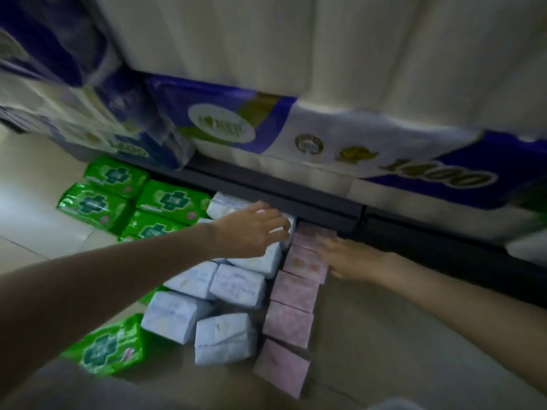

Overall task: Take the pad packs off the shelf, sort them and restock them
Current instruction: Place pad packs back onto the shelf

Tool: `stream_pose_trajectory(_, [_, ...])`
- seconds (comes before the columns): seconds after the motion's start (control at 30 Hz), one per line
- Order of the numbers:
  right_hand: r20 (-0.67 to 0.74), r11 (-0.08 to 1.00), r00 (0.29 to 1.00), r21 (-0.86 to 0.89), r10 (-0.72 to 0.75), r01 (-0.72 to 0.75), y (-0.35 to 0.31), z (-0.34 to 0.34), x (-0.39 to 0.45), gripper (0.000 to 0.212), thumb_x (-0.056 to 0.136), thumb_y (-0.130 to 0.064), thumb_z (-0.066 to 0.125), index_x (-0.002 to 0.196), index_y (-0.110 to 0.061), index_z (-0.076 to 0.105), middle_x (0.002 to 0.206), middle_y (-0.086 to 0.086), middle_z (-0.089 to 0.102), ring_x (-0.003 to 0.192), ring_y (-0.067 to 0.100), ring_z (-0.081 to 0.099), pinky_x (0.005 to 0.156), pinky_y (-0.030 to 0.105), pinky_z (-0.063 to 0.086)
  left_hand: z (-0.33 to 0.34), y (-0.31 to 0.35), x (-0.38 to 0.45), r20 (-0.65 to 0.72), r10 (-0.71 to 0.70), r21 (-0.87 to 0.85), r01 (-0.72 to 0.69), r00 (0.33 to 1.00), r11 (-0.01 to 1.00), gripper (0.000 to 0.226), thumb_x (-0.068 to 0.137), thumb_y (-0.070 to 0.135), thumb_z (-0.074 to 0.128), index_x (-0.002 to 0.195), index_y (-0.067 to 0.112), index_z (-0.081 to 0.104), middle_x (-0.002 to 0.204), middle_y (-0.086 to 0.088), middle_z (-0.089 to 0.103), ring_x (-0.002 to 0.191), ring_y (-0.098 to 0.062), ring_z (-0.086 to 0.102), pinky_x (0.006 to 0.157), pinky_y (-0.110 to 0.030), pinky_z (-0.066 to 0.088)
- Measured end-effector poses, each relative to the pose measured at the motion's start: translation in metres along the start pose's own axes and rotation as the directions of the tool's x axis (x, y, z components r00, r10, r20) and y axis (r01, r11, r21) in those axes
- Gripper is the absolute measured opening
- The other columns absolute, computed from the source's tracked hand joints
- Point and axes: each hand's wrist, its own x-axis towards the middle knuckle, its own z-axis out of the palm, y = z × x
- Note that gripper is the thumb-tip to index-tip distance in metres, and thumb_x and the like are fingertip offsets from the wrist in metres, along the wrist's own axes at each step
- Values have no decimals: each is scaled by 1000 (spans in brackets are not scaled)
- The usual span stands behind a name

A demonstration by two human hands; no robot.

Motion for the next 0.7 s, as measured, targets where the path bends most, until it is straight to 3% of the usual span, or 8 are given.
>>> stream_pose_trajectory(0.1, [-5,989,991,65,132,-131,3,26,6,65,96,-22,43,150,-13,9,157,6,5,143,25,12,115,39,18,38,35,18,248,75,-7,-75,966,997,34,68,14,43,86,14,72,92,-2,70,78,-20,66,80,-33,36])
stream_pose_trajectory(0.17, [-32,979,982,93,185,-182,5,38,12,69,96,-25,44,151,-15,4,158,3,-4,145,23,1,116,40,8,52,52,30,386,99,33,-120,917,992,27,70,25,63,91,13,73,99,-5,70,87,-19,67,89,-35,35])
stream_pose_trajectory(0.23, [-60,977,979,104,196,-189,4,50,13,72,94,-31,46,151,-17,4,158,2,-7,145,22,-5,116,41,6,66,69,34,566,51,14,-72,823,997,53,84,37,61,126,6,55,136,-17,49,126,-24,47,110,-42,19])
stream_pose_trajectory(0.3, [-85,985,981,43,172,-169,0,58,8,76,91,-35,50,151,-16,7,158,2,-5,145,23,-1,114,43,12,70,83,33,669,-5,15,-6,744,1000,63,95,40,46,142,2,29,152,-20,21,142,-28,19,116,-41,5])
stream_pose_trajectory(0.5, [-143,996,988,-69,53,-63,-16,58,-10,56,89,-20,49,142,-14,32,151,4,25,137,22,22,105,39,22,58,100,27,579,72,-62,-45,812,997,58,95,39,45,141,8,29,145,-12,29,128,-28,37,115,-39,9])
stream_pose_trajectory(0.6, [-219,988,968,-60,124,-141,-8,47,-1,56,91,-15,49,144,-20,30,154,5,15,140,25,13,109,42,19,63,100,34,550,20,-58,14,835,998,58,95,40,45,142,11,28,147,-12,25,132,-30,30,114,-40,12])
stream_pose_trajectory(0.7, [-141,981,971,17,192,-192,-3,45,9,64,91,-15,53,146,-24,23,156,9,4,143,29,5,110,46,22,67,95,42,557,-48,-54,93,829,994,54,94,37,47,140,12,33,147,-17,25,135,-32,26,114,-40,13])
